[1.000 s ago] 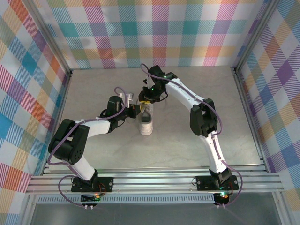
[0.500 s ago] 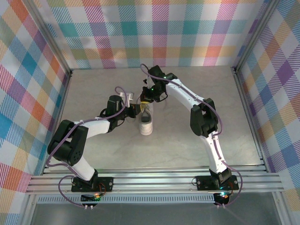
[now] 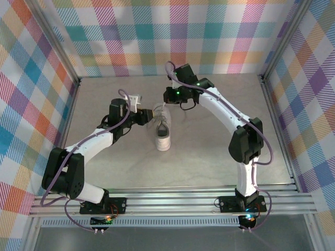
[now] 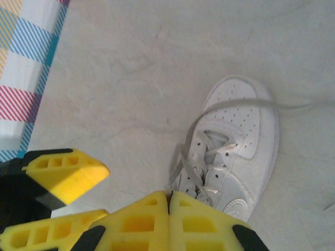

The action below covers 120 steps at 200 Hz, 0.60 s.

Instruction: Tie the shoes

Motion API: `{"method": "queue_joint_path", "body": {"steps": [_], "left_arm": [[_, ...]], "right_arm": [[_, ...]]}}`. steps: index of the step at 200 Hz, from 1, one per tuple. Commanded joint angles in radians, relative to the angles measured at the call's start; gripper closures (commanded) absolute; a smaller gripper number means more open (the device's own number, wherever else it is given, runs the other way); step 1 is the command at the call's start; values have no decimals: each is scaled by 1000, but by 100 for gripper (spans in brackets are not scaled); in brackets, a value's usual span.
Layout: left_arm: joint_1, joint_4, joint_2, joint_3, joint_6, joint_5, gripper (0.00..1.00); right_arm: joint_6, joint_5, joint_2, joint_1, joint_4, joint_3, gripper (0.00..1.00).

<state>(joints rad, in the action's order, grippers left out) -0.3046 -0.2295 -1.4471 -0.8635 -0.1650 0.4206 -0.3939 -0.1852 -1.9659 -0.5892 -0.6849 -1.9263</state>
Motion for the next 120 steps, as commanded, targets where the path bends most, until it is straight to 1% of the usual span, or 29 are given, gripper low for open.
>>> {"method": "queue_joint_path", "body": {"steps": [1,34,65,74,97,112,120], "left_arm": [[1,86,-11,-75,66,47,51],[-41,100,-79,-151,115,79,48],[-91,89,-145,-206,144,69,46],[-102,88,-165,-222,165,78,46],[-118,89,-210,-254,183,60,45],[-119,84,-240,-274,180,57,45],[-119,82,-254,-286,177,55,49]], "right_arm": [[55,54,52,-1,3,31,100],[94,58,83,-1,-21,27,100],[100,33,84,-1,-41,14,100],[100,25,81,-1,-45,10,100],[98,3,78,0,-53,0,100],[100,-10,79,3,-54,-5,100],[105,-28,79,6,-51,-4,100]]}}
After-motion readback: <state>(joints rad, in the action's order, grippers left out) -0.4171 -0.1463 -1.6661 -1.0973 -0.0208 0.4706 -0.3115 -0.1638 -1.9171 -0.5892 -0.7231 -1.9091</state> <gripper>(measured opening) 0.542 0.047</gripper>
